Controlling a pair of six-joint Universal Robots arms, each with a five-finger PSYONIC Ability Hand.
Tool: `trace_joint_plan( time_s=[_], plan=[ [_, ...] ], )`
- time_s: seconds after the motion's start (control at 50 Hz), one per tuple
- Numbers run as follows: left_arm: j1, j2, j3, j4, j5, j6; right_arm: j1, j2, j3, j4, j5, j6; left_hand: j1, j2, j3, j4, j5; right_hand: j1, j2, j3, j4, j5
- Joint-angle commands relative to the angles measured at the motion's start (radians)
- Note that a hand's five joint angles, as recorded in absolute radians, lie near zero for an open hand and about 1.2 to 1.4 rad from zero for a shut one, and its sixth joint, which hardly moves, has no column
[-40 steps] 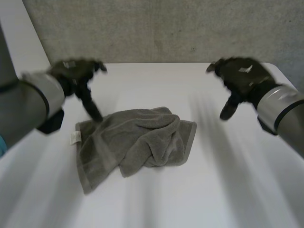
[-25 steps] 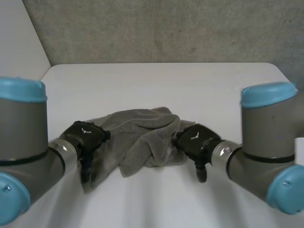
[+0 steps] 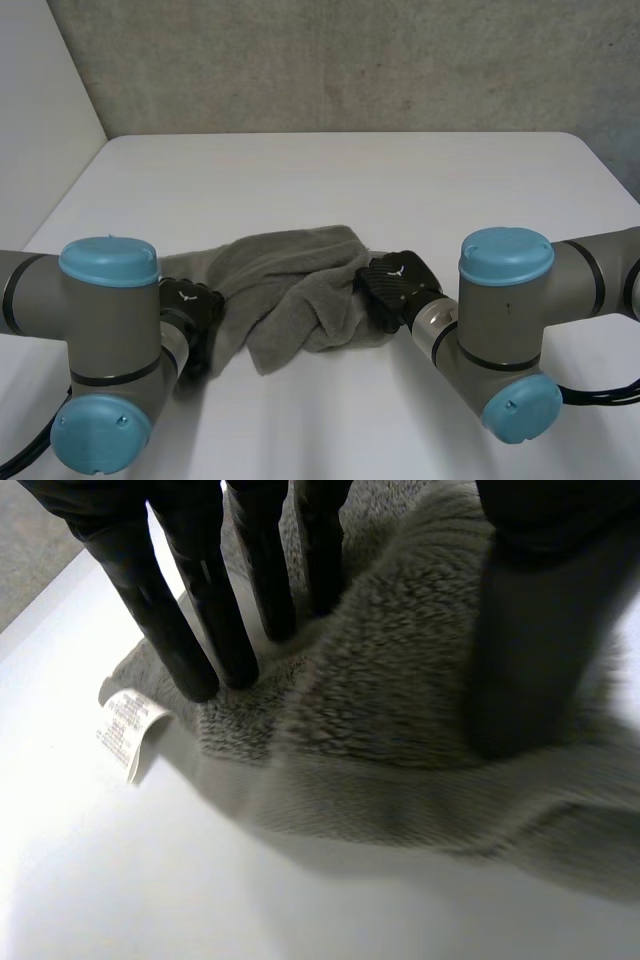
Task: Fold the towel.
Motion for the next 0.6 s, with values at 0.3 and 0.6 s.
trace_joint_plan(
  time_s=[0.3,0.6],
  plan=[
    [-0.049,0.423,0.051,-0.050,0.028,-0.238,-0.050,-0.233,0.012,0.110,-0.042,0.052,0.482,0.435,0.405,0.392,0.272,0.093,0.103,0.110,0.103,0.096],
    [0.195,0.317,0.115,-0.059,0.153,-0.420,-0.038,-0.205,-0.016,0.271,-0.085,0.026,0.482,0.435,0.405,0.392,0.272,-0.591,-0.582,-0.574,-0.581,-0.588]
  ],
)
